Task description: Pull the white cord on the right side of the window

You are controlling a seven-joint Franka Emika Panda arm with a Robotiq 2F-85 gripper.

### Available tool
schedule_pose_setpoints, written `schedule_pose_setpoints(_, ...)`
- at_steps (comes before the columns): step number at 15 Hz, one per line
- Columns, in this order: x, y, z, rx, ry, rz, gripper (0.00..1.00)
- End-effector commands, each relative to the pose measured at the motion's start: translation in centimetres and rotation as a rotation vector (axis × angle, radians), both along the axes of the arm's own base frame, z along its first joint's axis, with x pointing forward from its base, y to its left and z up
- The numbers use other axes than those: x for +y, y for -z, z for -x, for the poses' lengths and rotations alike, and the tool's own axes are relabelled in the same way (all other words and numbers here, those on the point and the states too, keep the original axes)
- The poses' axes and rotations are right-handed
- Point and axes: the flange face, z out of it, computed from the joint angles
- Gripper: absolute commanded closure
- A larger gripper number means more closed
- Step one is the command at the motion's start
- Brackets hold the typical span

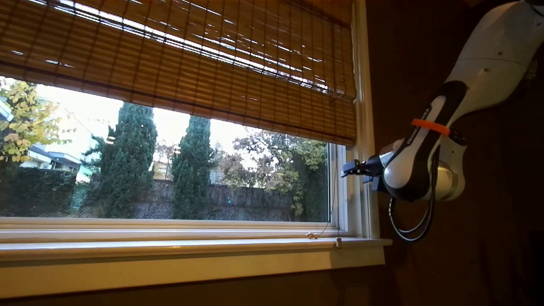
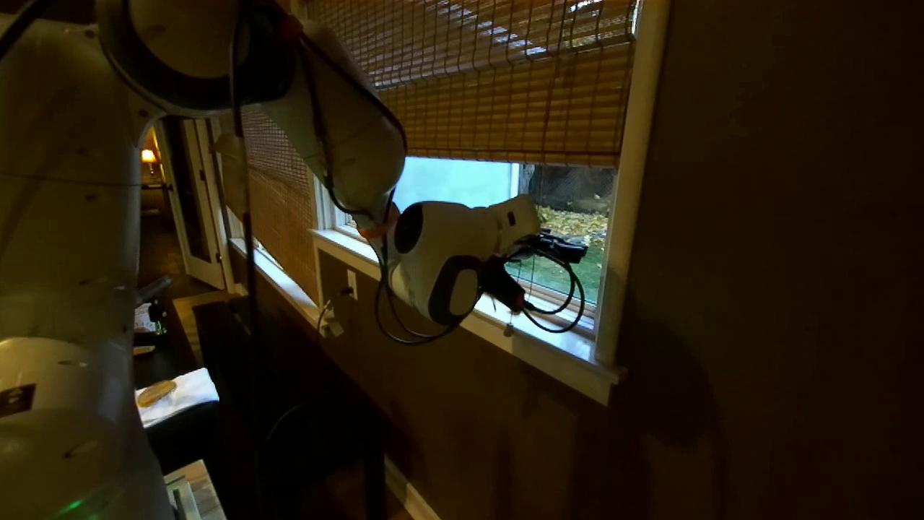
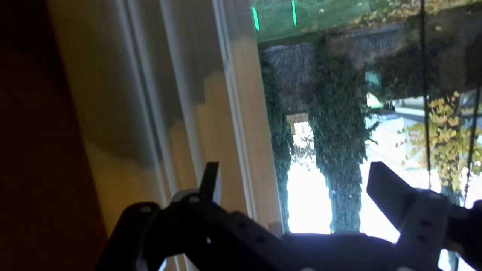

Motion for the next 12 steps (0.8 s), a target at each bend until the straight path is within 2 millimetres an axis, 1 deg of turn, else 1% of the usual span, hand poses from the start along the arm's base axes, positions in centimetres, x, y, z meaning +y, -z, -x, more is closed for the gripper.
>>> schedule_pose_setpoints(1,-1.7,-2.1,3.7,0.179,-0.015,0.082,0.00)
schedule_pose_setpoints(2,-1.5,-2.7,4.6,0.223,-0.049,0.077,0.00)
schedule_pose_setpoints(4,-1.1,-3.5,6.0,0.319,-0.091,0.121,0.00)
schedule_pose_setpoints(6,0.1,-4.1,7.6,0.410,-0.131,0.171,0.00)
schedule_pose_setpoints(8,1.5,-3.9,9.3,0.491,-0.181,0.217,0.00)
schedule_pose_setpoints(10,2.9,-3.2,11.3,0.569,-0.260,0.262,0.00)
schedule_pose_setpoints(11,3.1,-3.4,12.4,0.608,-0.307,0.271,0.00)
schedule_pose_setpoints(12,2.7,-3.3,12.8,0.648,-0.358,0.286,0.00)
